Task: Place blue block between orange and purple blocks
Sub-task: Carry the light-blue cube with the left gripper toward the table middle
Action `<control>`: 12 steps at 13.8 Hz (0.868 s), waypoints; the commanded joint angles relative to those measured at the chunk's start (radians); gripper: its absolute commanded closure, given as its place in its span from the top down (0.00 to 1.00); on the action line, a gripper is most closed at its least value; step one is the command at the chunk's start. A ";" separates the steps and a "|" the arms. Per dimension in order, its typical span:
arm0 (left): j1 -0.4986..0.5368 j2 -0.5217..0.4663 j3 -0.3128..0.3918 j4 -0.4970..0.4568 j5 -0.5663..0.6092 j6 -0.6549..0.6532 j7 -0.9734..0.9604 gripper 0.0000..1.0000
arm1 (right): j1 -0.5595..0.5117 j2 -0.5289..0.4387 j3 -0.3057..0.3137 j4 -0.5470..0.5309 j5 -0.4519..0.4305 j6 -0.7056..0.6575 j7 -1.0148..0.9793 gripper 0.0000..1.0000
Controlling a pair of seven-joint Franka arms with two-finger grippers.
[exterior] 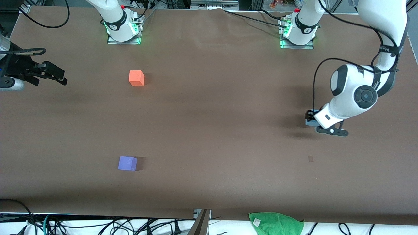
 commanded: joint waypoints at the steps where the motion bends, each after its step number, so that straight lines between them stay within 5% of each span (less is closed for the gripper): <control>1: -0.067 0.051 -0.105 0.195 0.004 -0.172 -0.094 0.20 | 0.003 -0.009 -0.008 -0.013 0.019 0.012 -0.013 1.00; 7: -0.399 0.313 -0.110 0.435 0.015 -0.136 -0.584 0.24 | 0.001 -0.006 -0.007 0.012 0.016 0.015 -0.012 1.00; 10: -0.457 0.414 -0.102 0.435 0.019 0.068 -0.604 0.25 | 0.001 0.031 -0.008 0.053 0.017 0.010 -0.012 1.00; 12: -0.474 0.470 -0.096 0.435 0.033 0.134 -0.623 0.47 | 0.003 0.034 -0.008 0.053 0.020 0.009 -0.001 1.00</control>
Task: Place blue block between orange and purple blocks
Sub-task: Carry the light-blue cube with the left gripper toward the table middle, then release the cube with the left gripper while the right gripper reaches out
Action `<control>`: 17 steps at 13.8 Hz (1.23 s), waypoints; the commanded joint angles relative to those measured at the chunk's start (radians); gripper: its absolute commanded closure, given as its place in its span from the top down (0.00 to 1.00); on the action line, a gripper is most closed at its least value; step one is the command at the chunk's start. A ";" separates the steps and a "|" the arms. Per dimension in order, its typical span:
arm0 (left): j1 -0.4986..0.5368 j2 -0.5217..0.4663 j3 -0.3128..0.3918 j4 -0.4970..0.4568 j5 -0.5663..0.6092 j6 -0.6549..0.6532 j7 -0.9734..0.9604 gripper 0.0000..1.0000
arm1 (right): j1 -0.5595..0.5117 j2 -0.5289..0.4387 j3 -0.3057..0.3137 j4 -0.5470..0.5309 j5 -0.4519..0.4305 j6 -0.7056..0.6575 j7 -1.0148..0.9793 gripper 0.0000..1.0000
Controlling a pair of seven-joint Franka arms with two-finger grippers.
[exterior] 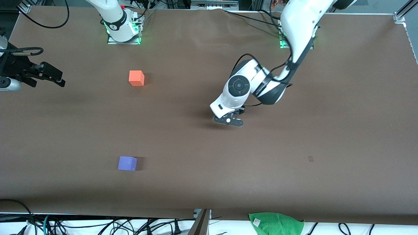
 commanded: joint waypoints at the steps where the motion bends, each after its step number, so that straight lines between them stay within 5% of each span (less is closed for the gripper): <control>1: -0.015 0.071 0.017 0.050 0.076 0.062 -0.020 0.80 | 0.003 0.023 -0.005 0.032 0.035 -0.010 0.002 1.00; 2: -0.015 0.073 0.016 0.049 0.100 0.068 -0.020 1.00 | 0.001 0.023 -0.006 0.032 0.057 -0.008 0.004 1.00; 5: -0.006 0.026 0.010 0.042 0.101 0.001 -0.022 1.00 | -0.005 0.098 -0.011 0.026 0.038 -0.010 -0.009 1.00; 7: 0.000 -0.071 0.007 0.042 0.092 -0.130 -0.012 1.00 | -0.006 0.200 -0.011 0.029 0.038 -0.021 -0.001 1.00; 10: 0.043 -0.259 0.007 0.055 0.090 -0.395 -0.005 1.00 | -0.002 0.213 -0.006 0.019 0.045 -0.007 -0.044 1.00; 12: 0.110 -0.387 0.016 0.056 0.094 -0.538 -0.005 1.00 | 0.013 0.218 -0.002 0.021 0.067 -0.002 -0.027 1.00; 17: 0.416 -0.559 0.007 0.085 0.024 -0.571 0.004 1.00 | 0.171 0.274 0.000 0.009 0.182 0.097 0.202 1.00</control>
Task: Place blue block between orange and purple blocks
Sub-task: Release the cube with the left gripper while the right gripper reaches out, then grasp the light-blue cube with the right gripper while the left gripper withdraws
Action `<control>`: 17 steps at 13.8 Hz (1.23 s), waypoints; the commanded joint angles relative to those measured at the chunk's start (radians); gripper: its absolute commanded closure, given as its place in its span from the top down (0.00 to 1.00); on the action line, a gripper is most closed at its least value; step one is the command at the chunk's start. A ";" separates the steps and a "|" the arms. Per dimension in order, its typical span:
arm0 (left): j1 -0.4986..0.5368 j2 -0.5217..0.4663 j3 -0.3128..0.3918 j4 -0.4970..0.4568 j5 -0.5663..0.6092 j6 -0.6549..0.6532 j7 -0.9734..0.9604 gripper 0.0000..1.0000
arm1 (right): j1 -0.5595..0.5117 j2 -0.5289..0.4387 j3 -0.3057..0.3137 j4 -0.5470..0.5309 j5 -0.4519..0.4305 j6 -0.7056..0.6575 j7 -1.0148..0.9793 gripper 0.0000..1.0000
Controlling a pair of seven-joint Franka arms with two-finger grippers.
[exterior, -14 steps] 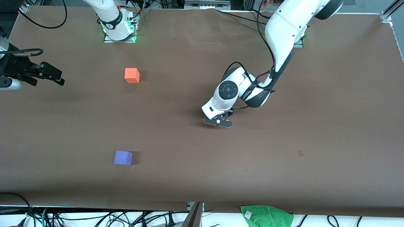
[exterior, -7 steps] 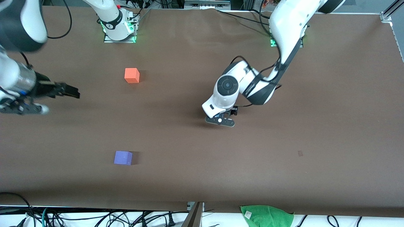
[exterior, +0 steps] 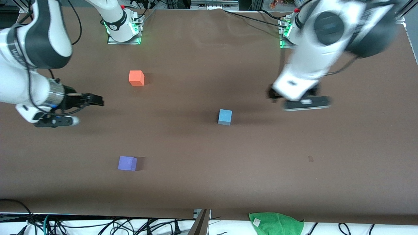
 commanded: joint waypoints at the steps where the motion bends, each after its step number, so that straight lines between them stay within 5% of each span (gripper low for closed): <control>1: 0.129 -0.040 -0.019 0.003 -0.068 -0.046 0.055 1.00 | 0.127 0.046 -0.005 -0.001 0.050 0.111 0.215 1.00; 5: 0.151 -0.078 0.048 0.023 -0.074 -0.136 0.366 1.00 | 0.380 0.202 -0.005 0.010 0.049 0.391 0.670 1.00; 8: 0.007 -0.195 0.259 -0.131 -0.145 -0.080 0.494 1.00 | 0.498 0.413 -0.008 0.152 0.041 0.559 0.900 1.00; 10: 0.013 -0.267 0.275 -0.239 -0.152 -0.022 0.496 1.00 | 0.532 0.531 -0.009 0.290 0.040 0.574 1.002 1.00; 12: 0.017 -0.272 0.268 -0.241 -0.151 -0.046 0.496 1.00 | 0.569 0.608 -0.011 0.373 0.020 0.616 1.092 1.00; 17: 0.017 -0.253 0.269 -0.219 -0.151 -0.064 0.497 1.00 | 0.664 0.664 -0.014 0.384 -0.072 0.700 1.181 1.00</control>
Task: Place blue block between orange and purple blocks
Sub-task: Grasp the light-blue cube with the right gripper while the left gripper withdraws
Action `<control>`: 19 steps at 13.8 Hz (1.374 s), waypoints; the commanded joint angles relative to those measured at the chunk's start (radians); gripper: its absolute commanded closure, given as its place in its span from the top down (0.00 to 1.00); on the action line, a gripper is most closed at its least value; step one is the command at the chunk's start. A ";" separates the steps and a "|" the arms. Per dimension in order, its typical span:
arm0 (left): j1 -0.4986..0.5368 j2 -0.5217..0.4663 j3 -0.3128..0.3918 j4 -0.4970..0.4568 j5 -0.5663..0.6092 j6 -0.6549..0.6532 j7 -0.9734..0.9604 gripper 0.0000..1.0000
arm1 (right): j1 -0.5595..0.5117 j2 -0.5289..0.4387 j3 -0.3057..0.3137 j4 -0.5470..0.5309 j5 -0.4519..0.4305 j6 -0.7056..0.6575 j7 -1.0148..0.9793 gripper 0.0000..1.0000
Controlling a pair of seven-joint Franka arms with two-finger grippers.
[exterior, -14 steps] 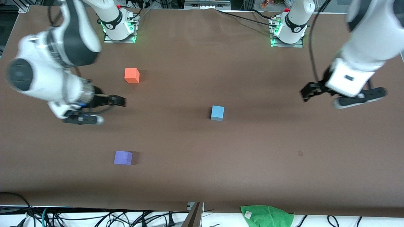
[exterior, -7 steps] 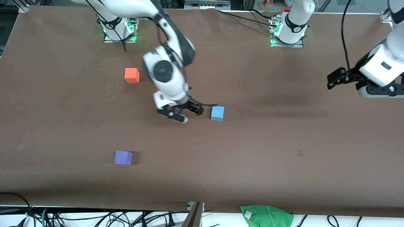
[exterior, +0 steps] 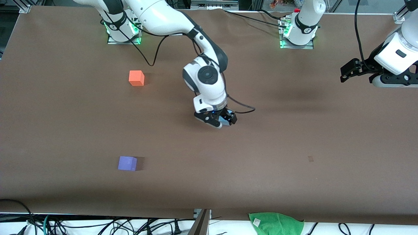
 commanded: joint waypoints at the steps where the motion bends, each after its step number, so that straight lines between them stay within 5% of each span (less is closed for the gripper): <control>1: -0.005 -0.010 0.009 -0.015 -0.016 -0.003 0.022 1.00 | 0.048 0.038 -0.015 0.035 -0.090 0.012 0.033 1.00; 4: -0.005 -0.009 0.012 -0.013 -0.016 -0.006 0.024 1.00 | 0.052 0.041 -0.012 0.028 -0.191 -0.011 0.002 1.00; 13: -0.006 -0.009 0.009 -0.009 -0.018 -0.008 0.028 1.00 | 0.062 0.078 -0.011 0.029 -0.194 -0.040 -0.035 0.99; 14: -0.006 -0.009 0.009 -0.009 -0.018 -0.008 0.028 1.00 | 0.060 0.078 -0.011 0.029 -0.194 -0.039 -0.043 0.91; 19: -0.011 -0.009 0.009 -0.007 -0.018 -0.008 0.028 1.00 | 0.040 0.064 -0.011 0.035 -0.182 -0.049 -0.102 0.19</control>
